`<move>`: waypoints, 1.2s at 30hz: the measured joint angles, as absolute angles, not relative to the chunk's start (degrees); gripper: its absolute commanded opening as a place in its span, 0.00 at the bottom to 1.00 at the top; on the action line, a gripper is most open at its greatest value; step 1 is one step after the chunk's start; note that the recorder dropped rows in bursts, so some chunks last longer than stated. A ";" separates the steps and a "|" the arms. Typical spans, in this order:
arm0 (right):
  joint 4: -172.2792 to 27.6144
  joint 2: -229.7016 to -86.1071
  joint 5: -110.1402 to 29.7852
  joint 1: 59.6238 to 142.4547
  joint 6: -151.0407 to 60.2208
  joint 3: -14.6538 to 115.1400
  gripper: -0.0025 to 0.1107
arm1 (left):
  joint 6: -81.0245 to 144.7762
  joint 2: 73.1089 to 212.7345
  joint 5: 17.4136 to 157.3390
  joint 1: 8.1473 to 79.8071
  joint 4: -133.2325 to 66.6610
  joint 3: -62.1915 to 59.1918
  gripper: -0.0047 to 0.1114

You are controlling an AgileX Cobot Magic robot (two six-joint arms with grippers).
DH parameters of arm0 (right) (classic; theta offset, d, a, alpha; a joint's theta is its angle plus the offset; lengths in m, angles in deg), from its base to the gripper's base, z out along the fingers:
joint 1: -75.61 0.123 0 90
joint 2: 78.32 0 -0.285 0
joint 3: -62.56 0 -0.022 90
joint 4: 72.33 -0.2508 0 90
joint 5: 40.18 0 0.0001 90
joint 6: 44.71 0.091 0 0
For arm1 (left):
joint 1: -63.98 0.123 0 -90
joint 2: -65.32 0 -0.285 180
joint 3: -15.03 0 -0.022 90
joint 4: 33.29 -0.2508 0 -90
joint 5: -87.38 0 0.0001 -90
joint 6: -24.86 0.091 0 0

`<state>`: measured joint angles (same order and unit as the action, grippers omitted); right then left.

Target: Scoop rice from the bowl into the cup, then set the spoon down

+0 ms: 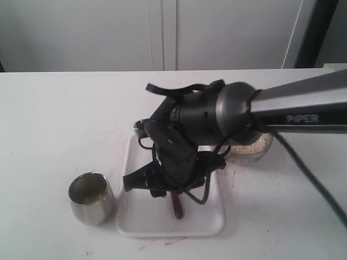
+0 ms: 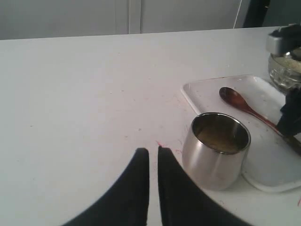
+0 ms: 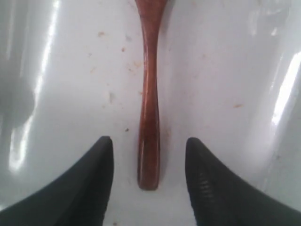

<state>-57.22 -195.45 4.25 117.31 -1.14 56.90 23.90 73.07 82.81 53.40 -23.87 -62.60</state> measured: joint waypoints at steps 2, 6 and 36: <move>-57.22 -192.24 6.05 117.70 -2.97 56.90 0.43 | 23.90 73.07 82.81 53.40 -23.87 -62.60 0.16; -57.10 -185.97 11.40 118.78 -7.22 56.20 0.41 | 23.90 73.07 82.81 53.40 -23.87 -62.60 0.16; -57.45 -125.61 26.95 132.24 -0.78 27.49 0.02 | 23.90 73.07 82.81 53.40 -23.87 -62.60 0.16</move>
<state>-57.45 -125.61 26.95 132.24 -0.78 27.49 23.90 73.07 82.81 53.40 -23.87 -62.60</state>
